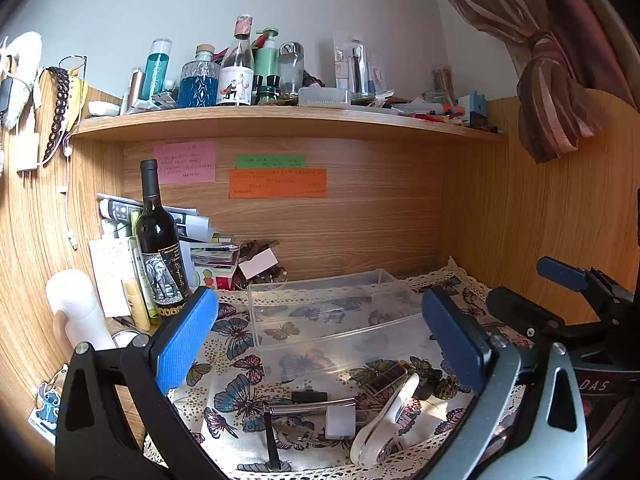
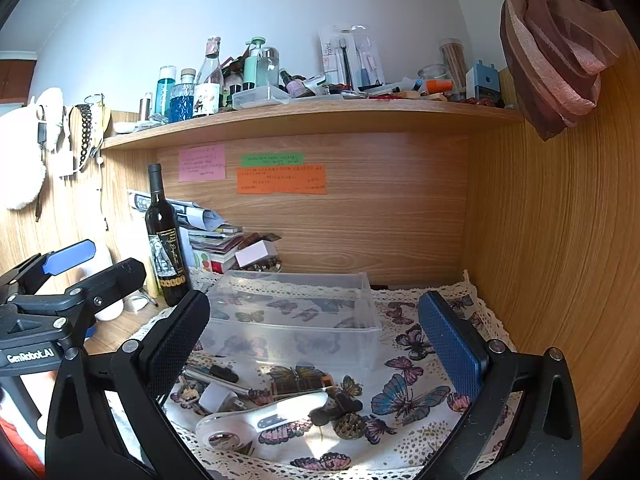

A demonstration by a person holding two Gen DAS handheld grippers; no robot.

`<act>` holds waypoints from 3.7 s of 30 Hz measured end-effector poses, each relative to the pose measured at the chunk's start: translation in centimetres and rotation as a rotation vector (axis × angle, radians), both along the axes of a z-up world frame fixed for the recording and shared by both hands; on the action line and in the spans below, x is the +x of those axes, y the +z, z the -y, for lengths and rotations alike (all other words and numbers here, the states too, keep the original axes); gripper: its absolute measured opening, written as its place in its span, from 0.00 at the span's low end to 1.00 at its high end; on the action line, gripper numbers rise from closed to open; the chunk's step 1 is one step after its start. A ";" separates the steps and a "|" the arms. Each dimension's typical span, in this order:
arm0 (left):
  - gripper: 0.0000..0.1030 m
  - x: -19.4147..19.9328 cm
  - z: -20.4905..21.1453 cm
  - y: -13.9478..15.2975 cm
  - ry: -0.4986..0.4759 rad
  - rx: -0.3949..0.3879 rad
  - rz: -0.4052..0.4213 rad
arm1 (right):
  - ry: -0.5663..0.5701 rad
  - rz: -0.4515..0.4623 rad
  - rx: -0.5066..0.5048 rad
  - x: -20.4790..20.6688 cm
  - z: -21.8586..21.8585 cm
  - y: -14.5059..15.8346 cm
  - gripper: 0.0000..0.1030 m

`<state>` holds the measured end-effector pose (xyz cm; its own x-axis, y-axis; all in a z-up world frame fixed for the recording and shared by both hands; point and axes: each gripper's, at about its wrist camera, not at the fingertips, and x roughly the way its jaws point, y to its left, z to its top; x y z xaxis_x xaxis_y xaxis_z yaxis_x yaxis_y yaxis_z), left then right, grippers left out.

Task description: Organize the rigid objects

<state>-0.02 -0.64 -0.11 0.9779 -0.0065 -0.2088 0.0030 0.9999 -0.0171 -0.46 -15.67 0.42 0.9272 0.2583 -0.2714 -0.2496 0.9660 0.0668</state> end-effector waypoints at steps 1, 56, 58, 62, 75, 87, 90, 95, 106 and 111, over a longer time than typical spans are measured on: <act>1.00 0.0 0.0 0.0 0.000 0.000 0.000 | 0.001 0.002 0.000 -0.1 0.0 0.0 1.00; 1.00 -0.2 0.1 -0.1 -0.002 -0.007 -0.005 | 0.020 0.004 0.023 -0.5 -0.4 0.1 1.00; 1.00 -0.2 0.1 -0.1 -0.001 -0.006 -0.004 | 0.020 0.003 0.024 -0.5 -0.4 0.1 1.00; 1.00 -0.1 0.1 -0.1 -0.002 -0.006 -0.005 | 0.027 -0.005 0.027 -0.3 -0.4 0.0 1.00; 0.84 2.0 -2.8 -2.1 0.025 -0.030 -0.127 | 0.001 -0.088 -0.006 1.7 0.8 -1.7 0.91; 0.62 4.6 -5.1 -9.7 0.025 -0.050 -0.409 | 0.034 -0.298 -0.056 4.0 1.5 -7.0 0.71; 0.62 5.0 -5.3 -11.4 0.015 -0.059 -0.464 | 0.050 -0.355 -0.057 4.6 1.3 -8.6 0.71; 0.58 6.0 -5.6 -13.9 0.021 -0.067 -0.552 | 0.069 -0.444 -0.062 5.7 0.9 -11.1 0.71; 0.54 9.8 -5.8 -14.2 -0.022 -0.089 -0.612 | 0.094 -0.556 -0.046 8.3 0.8 -13.5 0.71; 0.55 9.8 -6.0 -14.4 -0.081 -0.143 -0.669 | 0.093 -0.575 -0.047 8.9 0.9 -13.8 0.71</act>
<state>9.78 5.37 -14.53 0.6339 -0.1466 -0.7594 0.0205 0.9847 -0.1729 8.40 -16.55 -13.34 0.6017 0.3076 -0.7371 -0.2702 0.9469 0.1746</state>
